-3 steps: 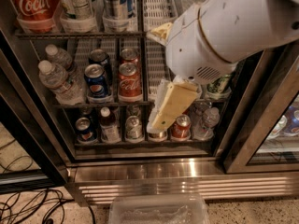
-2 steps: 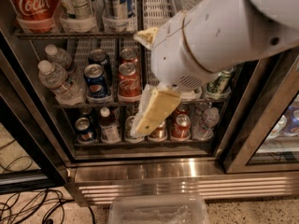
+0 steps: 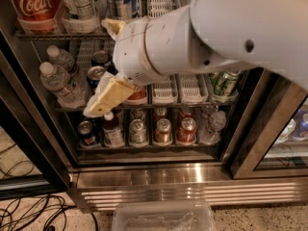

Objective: Pick coke can from top shelf of fridge

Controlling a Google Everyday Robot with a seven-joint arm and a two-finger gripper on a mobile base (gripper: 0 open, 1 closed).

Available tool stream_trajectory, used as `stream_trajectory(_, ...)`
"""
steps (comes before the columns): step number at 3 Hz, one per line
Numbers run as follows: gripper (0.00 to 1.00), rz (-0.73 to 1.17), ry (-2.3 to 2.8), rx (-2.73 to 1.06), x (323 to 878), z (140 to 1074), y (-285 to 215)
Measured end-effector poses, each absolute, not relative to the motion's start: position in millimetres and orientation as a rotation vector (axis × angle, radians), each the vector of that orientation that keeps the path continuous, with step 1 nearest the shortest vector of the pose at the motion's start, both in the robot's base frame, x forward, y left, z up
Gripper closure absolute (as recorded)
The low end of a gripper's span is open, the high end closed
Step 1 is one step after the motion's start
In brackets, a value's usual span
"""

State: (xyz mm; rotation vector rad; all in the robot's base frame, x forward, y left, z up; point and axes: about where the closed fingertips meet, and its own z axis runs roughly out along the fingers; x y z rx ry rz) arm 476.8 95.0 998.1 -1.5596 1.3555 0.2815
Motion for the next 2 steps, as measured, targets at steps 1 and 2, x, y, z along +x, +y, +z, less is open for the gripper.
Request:
stream_trajectory(1,0.0,0.384,1.322,-1.458,503,997,126)
stream_trajectory(2,0.0,0.482,1.297,-1.434,517,993,184)
